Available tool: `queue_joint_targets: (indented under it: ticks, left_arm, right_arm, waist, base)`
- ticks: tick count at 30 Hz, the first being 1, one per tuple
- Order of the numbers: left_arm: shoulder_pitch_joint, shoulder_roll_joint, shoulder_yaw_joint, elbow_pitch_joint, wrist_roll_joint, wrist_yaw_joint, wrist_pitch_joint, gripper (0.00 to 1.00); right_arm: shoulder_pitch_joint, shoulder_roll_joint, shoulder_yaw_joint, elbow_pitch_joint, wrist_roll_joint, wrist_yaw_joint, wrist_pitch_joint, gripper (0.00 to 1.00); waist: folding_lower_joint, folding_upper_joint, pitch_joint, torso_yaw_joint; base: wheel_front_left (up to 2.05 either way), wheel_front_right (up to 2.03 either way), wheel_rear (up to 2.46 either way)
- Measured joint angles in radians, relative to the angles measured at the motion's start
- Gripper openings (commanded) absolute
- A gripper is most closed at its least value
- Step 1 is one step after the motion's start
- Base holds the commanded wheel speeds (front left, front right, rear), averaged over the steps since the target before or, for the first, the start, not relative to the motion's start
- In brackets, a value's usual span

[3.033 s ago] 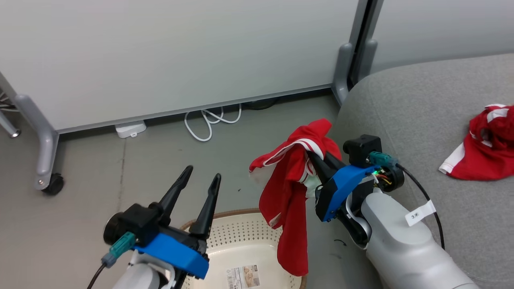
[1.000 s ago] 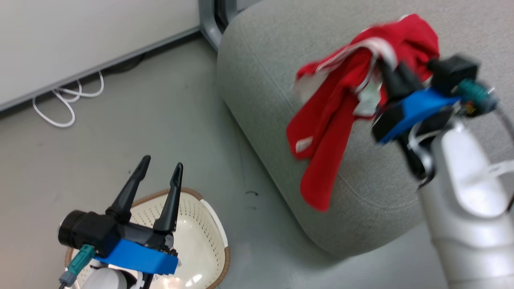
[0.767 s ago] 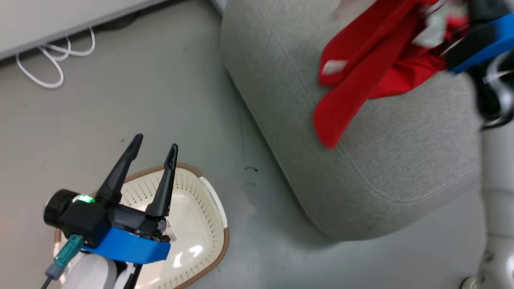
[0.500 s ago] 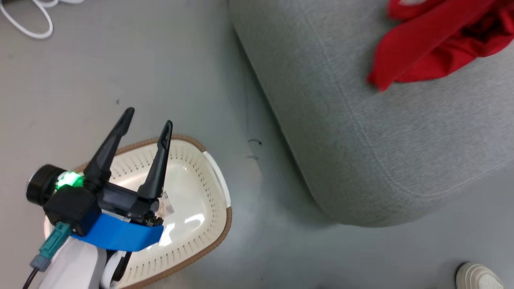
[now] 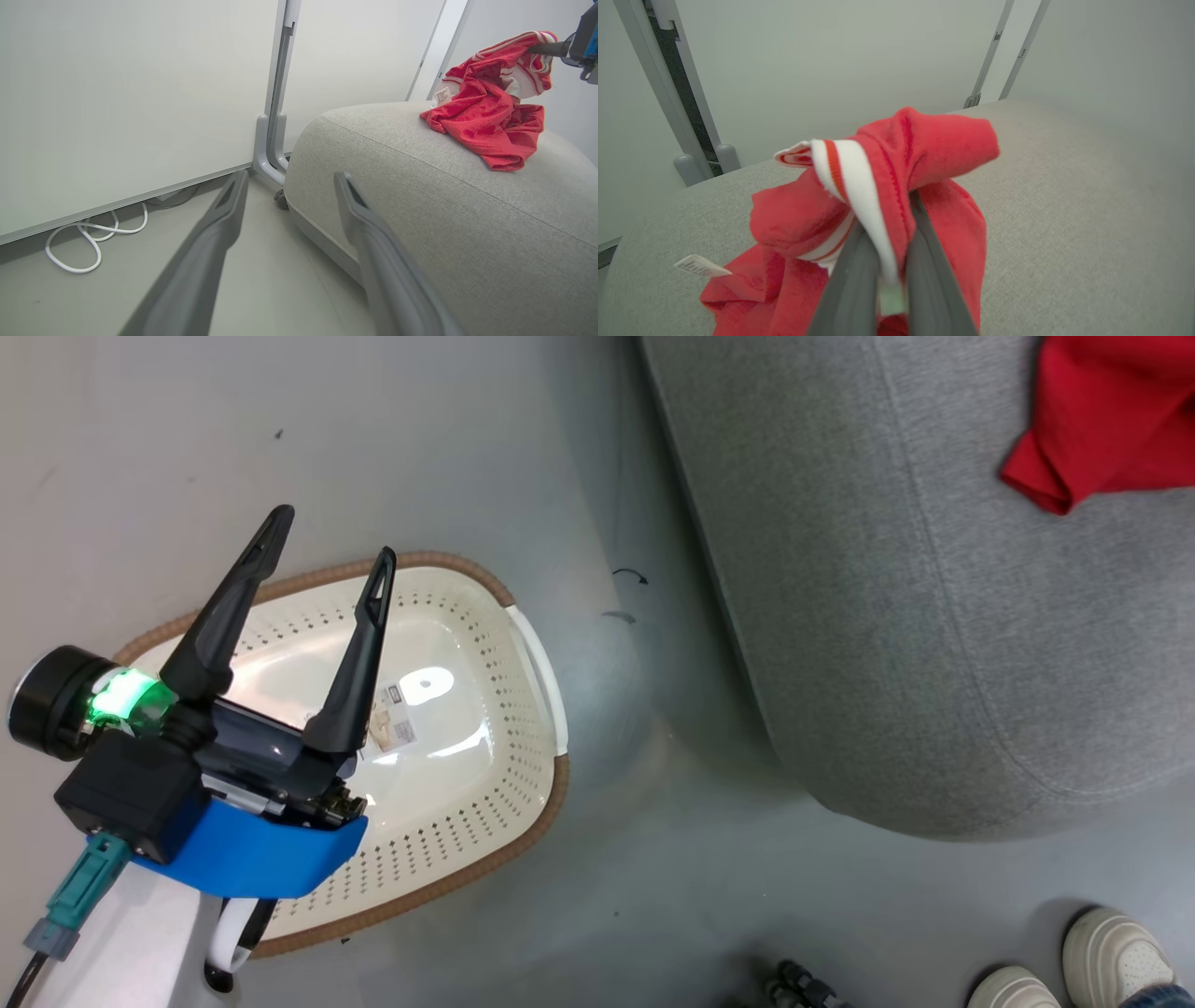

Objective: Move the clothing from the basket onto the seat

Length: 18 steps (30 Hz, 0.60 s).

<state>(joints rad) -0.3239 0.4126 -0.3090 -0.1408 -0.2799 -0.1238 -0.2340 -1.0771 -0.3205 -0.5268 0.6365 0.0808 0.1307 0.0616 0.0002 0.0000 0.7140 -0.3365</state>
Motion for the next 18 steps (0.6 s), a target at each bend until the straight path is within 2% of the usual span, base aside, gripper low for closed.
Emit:
queue_joint_targets:
  ticks: [7,8,9,10,11,18]
  left_arm:
    - [-0.002,0.002,-0.012,0.001,-0.001,0.0,0.0,1.0]
    - [-0.002,0.001,-0.014,0.004,-0.002,0.0,-0.001,1.0]
    - [-0.002,-0.001,-0.017,0.01,-0.002,0.0,-0.002,1.0]
    - [-0.002,-0.004,-0.019,0.016,-0.004,0.0,-0.004,1.0]
    - [-0.002,-0.007,-0.019,0.019,-0.007,0.0,-0.006,1.0]
    - [0.0,-0.042,-0.026,0.07,-0.024,0.001,-0.019,1.0]
  right_arm:
    - [0.029,0.041,-0.024,0.146,-0.039,0.0,-0.048,0.0]
    - [0.032,0.046,-0.025,0.163,-0.044,0.0,-0.057,0.12]
    - [0.033,0.049,-0.026,0.178,-0.049,0.0,-0.061,0.37]
    - [0.036,0.05,-0.024,0.189,-0.057,0.0,-0.069,0.73]
    - [0.038,0.05,-0.021,0.201,-0.067,0.0,-0.069,1.0]
    - [0.054,0.05,0.007,0.239,-0.104,0.0,-0.081,1.0]
  waist:
    - [0.0,0.0,0.017,0.025]
    - [-0.0001,0.0,0.013,0.027]
    - [-0.0001,0.0,0.007,0.028]
    - [-0.0001,0.0,0.0,0.03]
    - [-0.0001,0.0,-0.008,0.032]
    - [-0.0002,0.0,-0.081,0.049]
  base:
    - [0.0,0.0,0.0]
    - [0.0,0.0,0.0]
    - [0.0,0.0,0.0]
    - [0.0,0.0,0.0]
    - [0.0,0.0,0.0]
    - [0.0,0.0,0.0]
